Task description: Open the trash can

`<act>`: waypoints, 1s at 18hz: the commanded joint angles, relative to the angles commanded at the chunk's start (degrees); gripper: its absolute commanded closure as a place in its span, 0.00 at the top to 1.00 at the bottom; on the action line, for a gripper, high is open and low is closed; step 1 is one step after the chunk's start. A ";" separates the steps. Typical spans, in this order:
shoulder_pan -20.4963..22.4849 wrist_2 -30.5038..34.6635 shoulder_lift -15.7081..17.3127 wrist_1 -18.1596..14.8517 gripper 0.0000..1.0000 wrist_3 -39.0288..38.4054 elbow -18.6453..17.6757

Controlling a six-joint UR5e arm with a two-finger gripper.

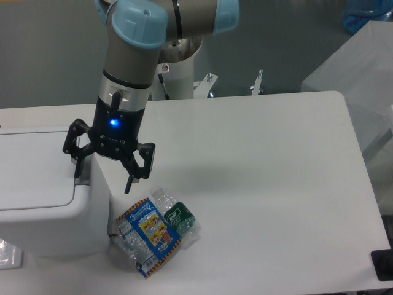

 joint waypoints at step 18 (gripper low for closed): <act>0.09 0.09 0.09 0.00 1.00 1.67 -0.70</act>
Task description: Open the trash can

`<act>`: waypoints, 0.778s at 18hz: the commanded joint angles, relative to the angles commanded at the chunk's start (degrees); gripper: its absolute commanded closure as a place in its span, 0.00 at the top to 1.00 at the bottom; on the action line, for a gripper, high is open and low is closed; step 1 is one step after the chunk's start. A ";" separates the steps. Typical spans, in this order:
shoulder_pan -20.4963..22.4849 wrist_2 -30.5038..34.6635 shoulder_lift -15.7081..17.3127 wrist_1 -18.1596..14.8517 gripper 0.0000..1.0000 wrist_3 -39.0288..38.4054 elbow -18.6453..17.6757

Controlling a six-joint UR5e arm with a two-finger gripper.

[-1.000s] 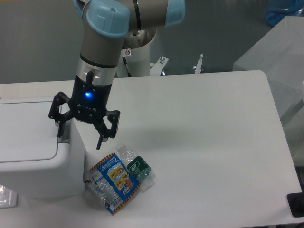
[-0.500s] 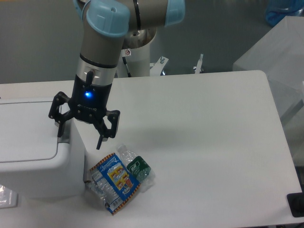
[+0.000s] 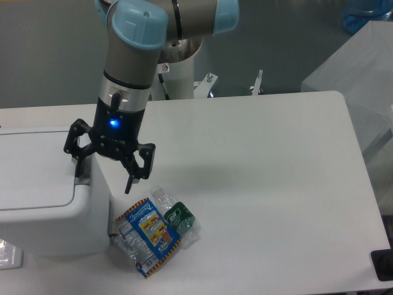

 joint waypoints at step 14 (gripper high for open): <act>0.00 0.00 0.00 0.09 1.00 1.41 -0.35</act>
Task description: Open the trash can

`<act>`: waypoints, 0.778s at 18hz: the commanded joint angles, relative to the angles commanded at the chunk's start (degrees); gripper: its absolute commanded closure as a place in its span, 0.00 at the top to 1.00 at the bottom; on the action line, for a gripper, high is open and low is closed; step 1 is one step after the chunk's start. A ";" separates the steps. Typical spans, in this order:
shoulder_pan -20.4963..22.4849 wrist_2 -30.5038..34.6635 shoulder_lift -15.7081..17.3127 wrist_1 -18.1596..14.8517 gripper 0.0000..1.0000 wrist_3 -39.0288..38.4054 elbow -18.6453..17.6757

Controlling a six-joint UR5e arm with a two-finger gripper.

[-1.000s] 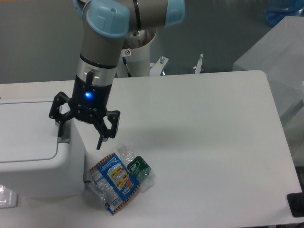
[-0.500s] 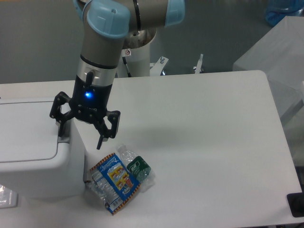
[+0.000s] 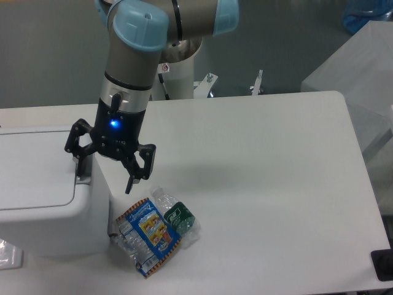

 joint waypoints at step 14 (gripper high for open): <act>0.61 -0.09 -0.09 -0.18 1.00 0.00 0.79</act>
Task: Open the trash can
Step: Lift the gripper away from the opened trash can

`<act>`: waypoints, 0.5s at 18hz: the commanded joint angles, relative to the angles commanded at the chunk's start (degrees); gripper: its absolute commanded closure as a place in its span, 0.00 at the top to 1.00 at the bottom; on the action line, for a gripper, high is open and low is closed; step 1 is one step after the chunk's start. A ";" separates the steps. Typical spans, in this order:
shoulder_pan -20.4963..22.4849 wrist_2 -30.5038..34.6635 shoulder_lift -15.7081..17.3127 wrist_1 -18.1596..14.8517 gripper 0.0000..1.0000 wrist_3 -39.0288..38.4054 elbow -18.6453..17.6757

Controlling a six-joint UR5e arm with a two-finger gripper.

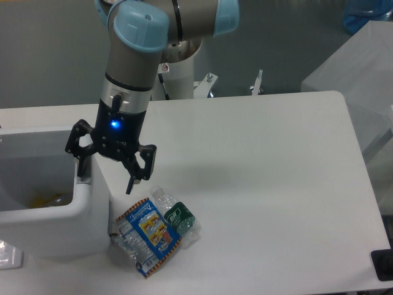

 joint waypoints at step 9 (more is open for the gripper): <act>7.90 0.44 0.35 -0.53 1.00 0.44 9.05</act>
